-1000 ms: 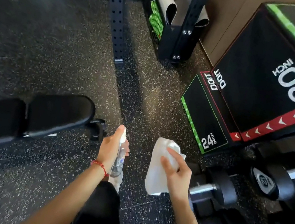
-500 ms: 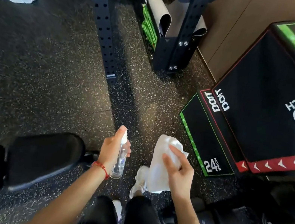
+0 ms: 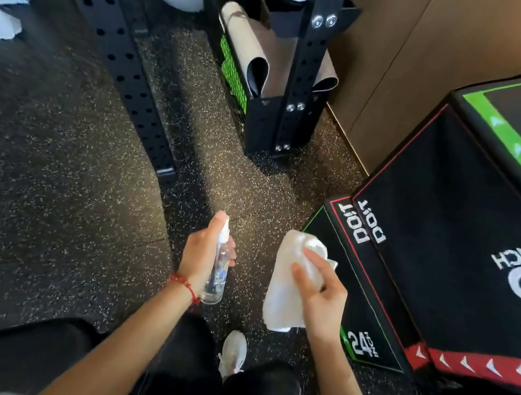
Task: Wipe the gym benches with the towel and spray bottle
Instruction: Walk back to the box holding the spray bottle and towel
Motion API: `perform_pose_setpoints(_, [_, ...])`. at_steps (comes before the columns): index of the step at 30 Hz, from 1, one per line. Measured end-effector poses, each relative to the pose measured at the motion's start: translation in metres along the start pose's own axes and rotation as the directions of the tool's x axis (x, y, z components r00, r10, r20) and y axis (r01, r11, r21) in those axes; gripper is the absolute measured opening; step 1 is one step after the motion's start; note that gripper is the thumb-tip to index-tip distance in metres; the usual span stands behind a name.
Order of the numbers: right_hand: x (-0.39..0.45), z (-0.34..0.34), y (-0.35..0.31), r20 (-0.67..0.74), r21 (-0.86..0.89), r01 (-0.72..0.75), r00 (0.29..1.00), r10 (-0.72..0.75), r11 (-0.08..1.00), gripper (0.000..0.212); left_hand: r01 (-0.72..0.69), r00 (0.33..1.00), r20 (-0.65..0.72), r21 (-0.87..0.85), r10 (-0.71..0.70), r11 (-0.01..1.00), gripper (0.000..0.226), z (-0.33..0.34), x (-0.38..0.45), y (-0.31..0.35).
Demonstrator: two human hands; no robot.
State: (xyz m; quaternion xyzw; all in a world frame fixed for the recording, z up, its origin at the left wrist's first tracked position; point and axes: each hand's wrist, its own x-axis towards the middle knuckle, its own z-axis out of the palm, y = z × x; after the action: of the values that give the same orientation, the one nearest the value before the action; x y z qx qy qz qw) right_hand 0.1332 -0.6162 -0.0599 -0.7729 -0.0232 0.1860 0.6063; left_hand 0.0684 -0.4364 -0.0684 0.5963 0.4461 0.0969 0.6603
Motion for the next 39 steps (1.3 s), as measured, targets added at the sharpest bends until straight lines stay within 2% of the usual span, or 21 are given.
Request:
perform_pose_setpoints(5, [0.044, -0.003, -0.011, -0.086, 0.016, 0.001, 0.996, 0.000, 1.000, 0.026, 0.015, 0.994, 0.104, 0.036, -0.019, 0.999, 0.055, 0.033, 0.045, 0.033])
perform_pose_setpoints(10, [0.090, -0.006, -0.022, -0.246, 0.068, -0.032, 0.968, 0.048, 0.997, 0.026, -0.061, 0.968, 0.250, 0.101, 0.034, 0.993, 0.056, 0.076, 0.098, 0.067])
perform_pose_setpoints(14, [0.126, -0.007, -0.037, -0.396, 0.109, -0.039, 0.915, 0.080, 0.993, 0.027, -0.176, 0.917, 0.389, 0.206, 0.085, 0.962, 0.060, 0.116, 0.141, 0.102])
perform_pose_setpoints(21, [0.164, -0.020, -0.058, -0.606, 0.169, -0.019, 0.787, 0.119, 0.985, 0.030, -0.258, 0.806, 0.588, 0.247, 0.067, 0.934, 0.066, 0.177, 0.182, 0.155])
perform_pose_setpoints(26, [0.181, -0.053, -0.069, -0.716, 0.174, 0.008, 0.687, 0.121, 0.985, 0.031, -0.298, 0.717, 0.690, 0.177, 0.097, 0.938, 0.066, 0.231, 0.184, 0.184])
perform_pose_setpoints(32, [0.209, -0.110, -0.087, -0.781, 0.144, 0.069, 0.620, 0.071, 0.987, 0.028, -0.280, 0.640, 0.759, 0.087, 0.119, 0.956, 0.060, 0.305, 0.168, 0.215])
perform_pose_setpoints(34, [0.222, -0.131, -0.092, -0.790, 0.144, 0.079, 0.610, 0.066, 0.986, 0.024, -0.272, 0.615, 0.779, 0.061, 0.125, 0.960, 0.057, 0.329, 0.162, 0.224])
perform_pose_setpoints(39, [0.253, -0.187, -0.106, -0.783, 0.139, 0.118, 0.621, 0.036, 0.983, 0.020, -0.313, 0.529, 0.827, -0.019, 0.191, 0.949, 0.068, 0.388, 0.146, 0.249])
